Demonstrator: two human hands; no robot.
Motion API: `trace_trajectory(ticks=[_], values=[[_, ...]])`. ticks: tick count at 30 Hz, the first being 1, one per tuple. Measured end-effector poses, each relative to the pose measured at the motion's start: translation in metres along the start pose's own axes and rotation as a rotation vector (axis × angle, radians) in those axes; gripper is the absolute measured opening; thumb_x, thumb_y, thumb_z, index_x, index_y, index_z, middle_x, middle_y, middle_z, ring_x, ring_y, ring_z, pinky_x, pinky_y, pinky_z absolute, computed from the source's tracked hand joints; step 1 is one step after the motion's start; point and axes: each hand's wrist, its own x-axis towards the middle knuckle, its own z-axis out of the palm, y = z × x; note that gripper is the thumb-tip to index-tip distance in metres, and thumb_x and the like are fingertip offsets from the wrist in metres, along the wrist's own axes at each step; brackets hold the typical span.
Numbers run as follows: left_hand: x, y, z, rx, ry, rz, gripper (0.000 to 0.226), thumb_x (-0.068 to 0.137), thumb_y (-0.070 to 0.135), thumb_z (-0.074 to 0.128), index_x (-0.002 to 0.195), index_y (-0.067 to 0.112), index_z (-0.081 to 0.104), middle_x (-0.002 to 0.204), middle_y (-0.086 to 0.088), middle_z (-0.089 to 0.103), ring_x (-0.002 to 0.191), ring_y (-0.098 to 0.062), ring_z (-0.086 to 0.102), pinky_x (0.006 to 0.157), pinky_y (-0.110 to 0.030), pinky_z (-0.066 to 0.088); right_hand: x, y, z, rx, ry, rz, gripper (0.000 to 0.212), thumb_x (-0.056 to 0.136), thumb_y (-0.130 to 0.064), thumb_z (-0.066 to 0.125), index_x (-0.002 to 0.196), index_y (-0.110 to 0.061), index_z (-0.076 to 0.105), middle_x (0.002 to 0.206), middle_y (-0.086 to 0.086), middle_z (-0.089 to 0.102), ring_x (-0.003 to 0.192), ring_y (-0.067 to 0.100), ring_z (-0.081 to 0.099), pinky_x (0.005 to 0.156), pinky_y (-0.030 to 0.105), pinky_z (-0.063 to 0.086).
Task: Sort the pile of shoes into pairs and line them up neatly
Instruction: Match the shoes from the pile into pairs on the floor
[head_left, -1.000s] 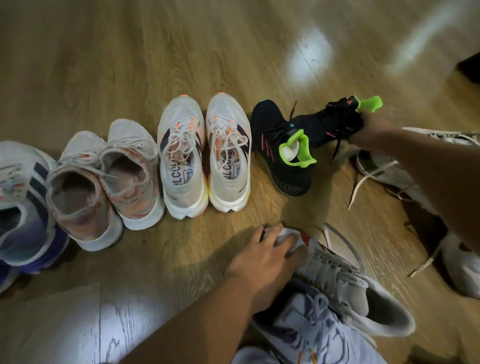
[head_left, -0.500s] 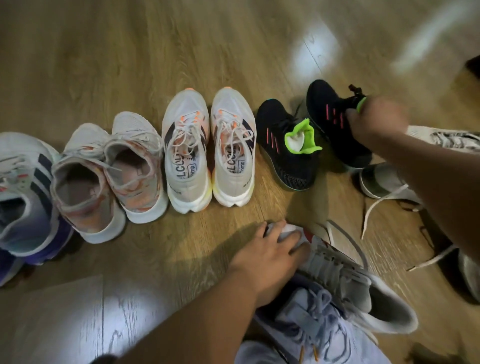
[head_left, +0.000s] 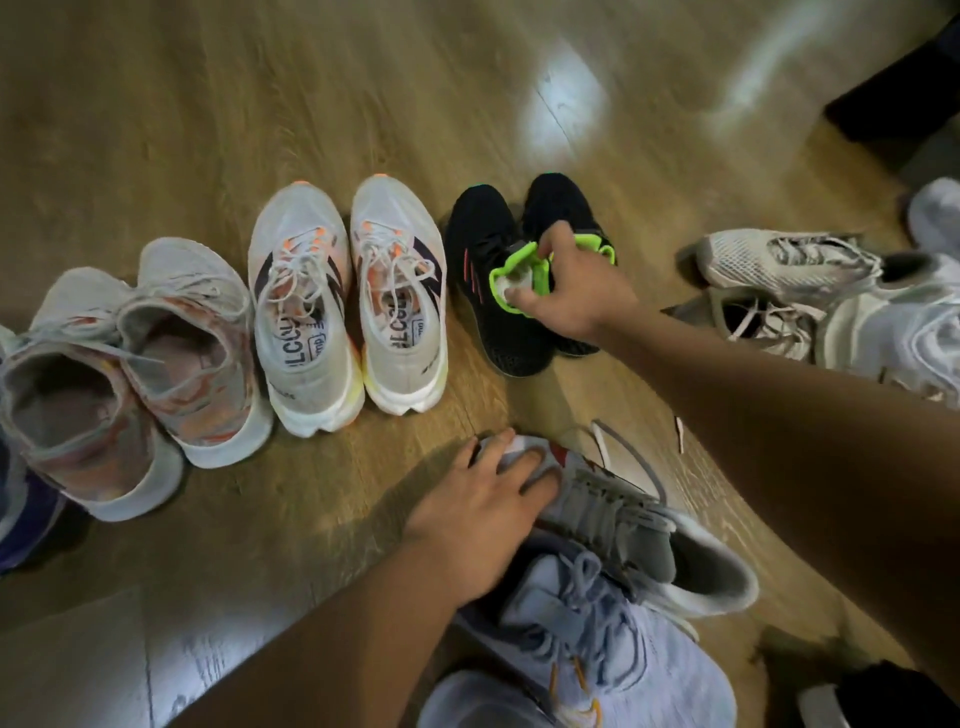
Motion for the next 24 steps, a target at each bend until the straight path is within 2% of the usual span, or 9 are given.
trace_trajectory(ticks=[4, 7, 10, 12, 16, 18, 20, 22, 24], values=[[0.001, 0.001, -0.001, 0.019, -0.008, 0.007, 0.071, 0.094, 0.018, 0.046, 0.153, 0.024, 0.007, 0.161, -0.003, 0.007, 0.148, -0.032, -0.005, 0.120, -0.049, 0.008, -0.004, 0.002, -0.004, 0.043, -0.010, -0.008, 0.043, 0.086, -0.042, 0.063, 0.112, -0.020, 0.037, 0.071, -0.003, 0.048, 0.067, 0.022, 0.052, 0.051, 0.033, 0.031], [0.000, 0.002, -0.003, 0.028, 0.001, -0.002, 0.072, 0.094, 0.019, 0.045, 0.154, 0.024, 0.006, 0.161, 0.000, 0.006, 0.149, -0.031, -0.005, 0.120, -0.046, 0.010, -0.007, 0.011, -0.010, 0.171, -0.001, 0.028, 0.047, 0.090, -0.051, 0.057, 0.123, -0.023, 0.040, 0.094, 0.002, 0.060, 0.085, 0.025, 0.059, 0.071, 0.039, 0.047], [-0.001, 0.003, -0.002, 0.011, 0.030, -0.004, 0.075, 0.091, 0.011, 0.045, 0.153, 0.027, 0.006, 0.162, 0.003, 0.003, 0.149, -0.029, -0.004, 0.120, -0.044, 0.011, -0.014, 0.038, -0.022, 0.354, 0.244, 0.177, 0.035, 0.091, -0.040, 0.058, 0.121, -0.021, 0.051, 0.112, 0.005, 0.063, 0.098, 0.023, 0.061, 0.086, 0.038, 0.051], [-0.001, 0.003, -0.003, 0.023, 0.035, 0.001, 0.077, 0.090, 0.009, 0.044, 0.154, 0.028, 0.005, 0.163, 0.005, 0.002, 0.149, -0.028, -0.003, 0.120, -0.042, 0.011, -0.026, 0.070, -0.030, 0.222, 0.333, 0.312, 0.034, 0.090, -0.027, 0.058, 0.121, -0.014, 0.054, 0.119, 0.010, 0.060, 0.105, 0.026, 0.058, 0.088, 0.033, 0.046], [0.001, 0.003, 0.003, 0.059, 0.060, 0.001, 0.081, 0.087, 0.012, 0.049, 0.154, 0.029, 0.006, 0.163, 0.005, 0.004, 0.149, -0.027, 0.003, 0.120, -0.040, 0.013, -0.046, 0.088, -0.028, -0.123, 0.195, 0.359, 0.047, 0.085, -0.021, 0.060, 0.130, -0.014, 0.049, 0.136, 0.014, 0.046, 0.126, 0.033, 0.041, 0.100, 0.041, 0.039], [0.000, 0.000, 0.007, 0.068, 0.093, 0.022, 0.083, 0.078, 0.015, 0.059, 0.152, 0.027, 0.023, 0.160, 0.002, 0.023, 0.146, -0.030, 0.020, 0.116, -0.043, 0.027, -0.048, 0.076, -0.018, -0.171, 0.301, 0.352, 0.052, 0.081, -0.023, 0.062, 0.131, -0.023, 0.048, 0.137, 0.009, 0.045, 0.127, 0.032, 0.036, 0.101, 0.044, 0.036], [0.001, -0.003, 0.010, 0.067, 0.087, 0.029, 0.086, 0.058, 0.014, 0.071, 0.140, 0.022, 0.049, 0.144, -0.002, 0.051, 0.132, -0.034, 0.046, 0.101, -0.045, 0.047, -0.053, 0.074, -0.016, -0.066, 0.368, 0.561, 0.056, 0.082, -0.024, 0.063, 0.134, -0.025, 0.043, 0.137, 0.009, 0.044, 0.128, 0.032, 0.037, 0.102, 0.045, 0.034], [0.004, -0.007, 0.017, 0.071, 0.115, 0.028, 0.086, 0.048, 0.013, 0.075, 0.132, 0.020, 0.057, 0.134, -0.002, 0.059, 0.123, -0.034, 0.055, 0.092, -0.045, 0.053, -0.061, 0.086, -0.015, 0.061, 0.346, 0.769, 0.049, 0.089, -0.027, 0.057, 0.134, -0.018, 0.041, 0.130, 0.012, 0.051, 0.123, 0.033, 0.045, 0.102, 0.047, 0.034], [0.006, -0.007, 0.018, 0.074, 0.136, 0.033, 0.088, 0.045, 0.013, 0.076, 0.131, 0.020, 0.058, 0.133, -0.002, 0.060, 0.122, -0.034, 0.056, 0.091, -0.045, 0.054, -0.071, 0.098, -0.017, 0.130, 0.351, 0.771, 0.036, 0.093, -0.024, 0.046, 0.129, -0.016, 0.044, 0.116, 0.011, 0.060, 0.111, 0.033, 0.056, 0.098, 0.049, 0.041]])
